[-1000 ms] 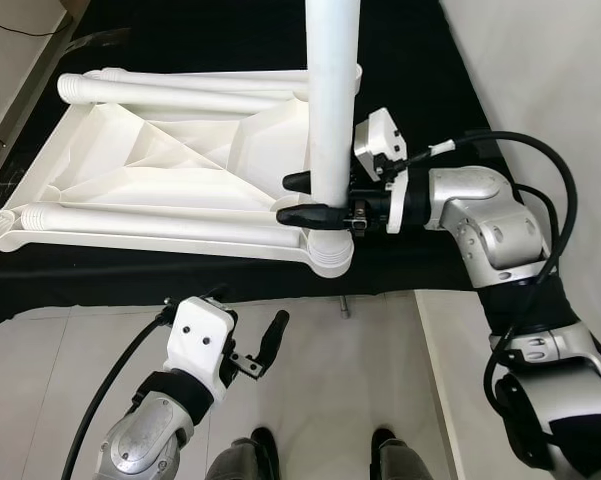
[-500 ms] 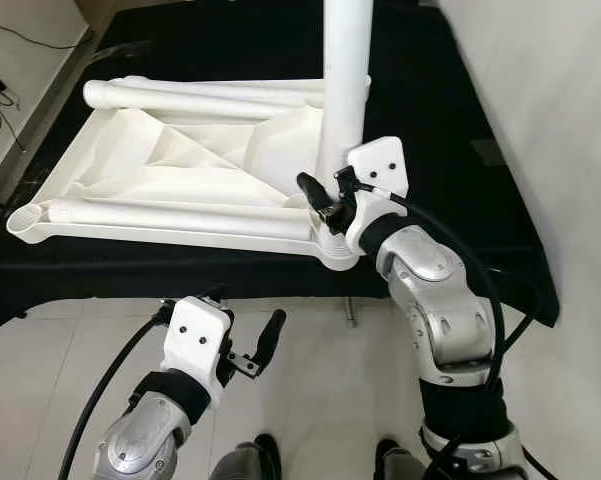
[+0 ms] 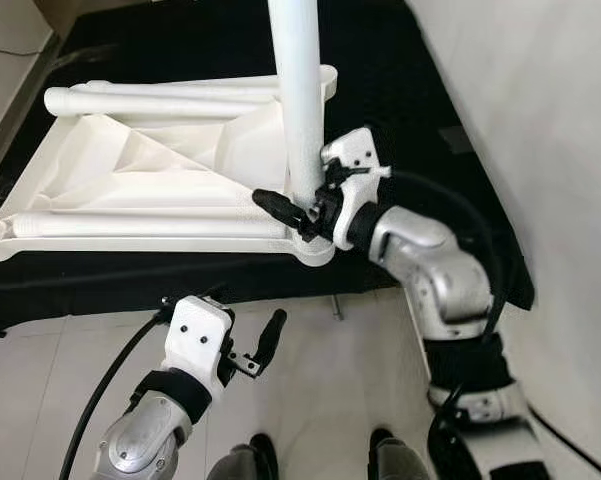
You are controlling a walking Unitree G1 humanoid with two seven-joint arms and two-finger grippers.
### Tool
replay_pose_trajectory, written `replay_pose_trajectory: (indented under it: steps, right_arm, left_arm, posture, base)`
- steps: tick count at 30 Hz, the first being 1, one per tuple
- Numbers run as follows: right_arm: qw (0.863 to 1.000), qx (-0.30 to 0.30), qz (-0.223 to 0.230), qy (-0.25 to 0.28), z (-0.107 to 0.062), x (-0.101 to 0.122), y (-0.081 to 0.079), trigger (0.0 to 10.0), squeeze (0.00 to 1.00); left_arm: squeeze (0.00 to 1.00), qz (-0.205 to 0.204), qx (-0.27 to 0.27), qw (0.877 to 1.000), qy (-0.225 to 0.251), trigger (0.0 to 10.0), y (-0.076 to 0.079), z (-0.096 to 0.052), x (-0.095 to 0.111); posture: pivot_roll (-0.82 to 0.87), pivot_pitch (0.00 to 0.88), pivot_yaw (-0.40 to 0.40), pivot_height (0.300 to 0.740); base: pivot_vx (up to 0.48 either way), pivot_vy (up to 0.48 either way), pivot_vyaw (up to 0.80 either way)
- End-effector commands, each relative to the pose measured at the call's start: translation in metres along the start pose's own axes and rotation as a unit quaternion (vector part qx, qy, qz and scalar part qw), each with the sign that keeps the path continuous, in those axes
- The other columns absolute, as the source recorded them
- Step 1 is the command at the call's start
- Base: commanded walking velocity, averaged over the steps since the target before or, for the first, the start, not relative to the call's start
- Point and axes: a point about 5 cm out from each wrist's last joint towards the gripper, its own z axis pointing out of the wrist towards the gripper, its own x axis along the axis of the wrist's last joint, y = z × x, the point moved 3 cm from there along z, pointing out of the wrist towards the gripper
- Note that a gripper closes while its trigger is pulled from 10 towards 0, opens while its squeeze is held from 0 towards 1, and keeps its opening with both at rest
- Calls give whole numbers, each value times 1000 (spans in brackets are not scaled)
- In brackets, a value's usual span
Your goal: Building children table
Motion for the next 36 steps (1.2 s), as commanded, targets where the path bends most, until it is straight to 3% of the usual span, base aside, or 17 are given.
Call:
replay_pose_trajectory:
  steps: [1,2,4,6,9,13,14,23,26,27,29,30,31,32,33,34,36]
  right_arm:
    - [997,71,-9,7,4,1,-13,10000,0]
    - [997,71,-9,7,4,1,-13,10000,0]
    - [991,132,-24,0,0,2,-15,10000,0]
    - [991,132,-24,0,0,2,-15,10000,0]
    - [980,195,-33,-18,-4,1,-16,10000,0]
    - [974,223,-35,-27,-6,0,-14,10000,0]
    - [972,229,-37,-28,-6,1,-12,0,0]
    - [977,210,-39,-27,-7,-5,-15,0,0]
    - [993,104,-14,-45,-5,-20,-12,0,0]
    - [993,104,-14,-45,-5,-20,-12,0,0]
    - [997,12,-9,-70,-5,-35,-10,0,0]
    - [997,12,-9,-70,-5,-35,-10,0,0]
    - [996,-30,-12,-81,-6,-40,-8,0,0]
    - [985,-142,6,-93,-12,-53,-10,0,0]
    - [985,-142,6,-93,-12,-53,-10,0,0]
    - [971,-215,19,-103,-18,-63,-16,0,0]
    - [955,-266,49,-119,-21,-79,-27,0,0]
  left_arm:
    - [0,-1,5,1000,-8,10000,0,-3,-3]
    - [0,-1,5,1000,-8,10000,0,-3,-3]
    - [0,-2,6,1000,-8,10000,0,-3,-3]
    - [0,-2,6,1000,-8,10000,0,-3,-3]
    - [0,-2,5,1000,-8,10000,0,-3,-3]
    - [0,-2,4,1000,-8,10000,1,-3,-3]
    - [0,-2,3,1000,-8,10000,1,-2,-3]
    - [0,-3,5,1000,-8,10000,1,-3,-3]
    - [0,-3,4,1000,-7,10000,1,-3,-3]
    - [0,-3,4,1000,-7,10000,1,-3,-3]
    - [0,-3,5,1000,-7,10000,1,-3,-3]
    - [0,-3,5,1000,-7,10000,1,-3,-3]
    - [0,-3,5,1000,-7,10000,0,-3,-3]
    - [0,-3,6,1000,-7,10000,-1,-3,-3]
    - [0,-3,6,1000,-7,10000,-1,-3,-3]
    - [0,-3,6,1000,-7,10000,-1,-2,-3]
    - [0,-2,7,1000,-7,10000,-2,-1,-3]
  posture:
    - [-1,324,99,740]
    - [-1,324,99,740]
    - [-1,324,101,740]
    - [-1,324,101,740]
    - [5,327,103,740]
    - [4,328,103,740]
    - [3,330,102,740]
    - [-13,325,101,740]
    - [-14,335,101,740]
    - [-14,335,101,740]
    - [-14,337,98,740]
    - [-14,337,98,740]
    - [-14,337,98,740]
    - [-25,336,98,740]
    - [-25,336,98,740]
    - [-23,343,108,740]
    - [-23,337,115,740]
  base:
    - [0,0,0]
    - [0,0,0]
    - [0,0,0]
    - [0,0,0]
    - [0,0,0]
    - [0,0,0]
    - [0,0,0]
    - [0,0,0]
    - [0,0,0]
    - [0,0,0]
    - [0,0,0]
    - [0,0,0]
    - [0,0,0]
    - [0,0,0]
    - [0,0,0]
    - [0,0,0]
    - [0,0,0]
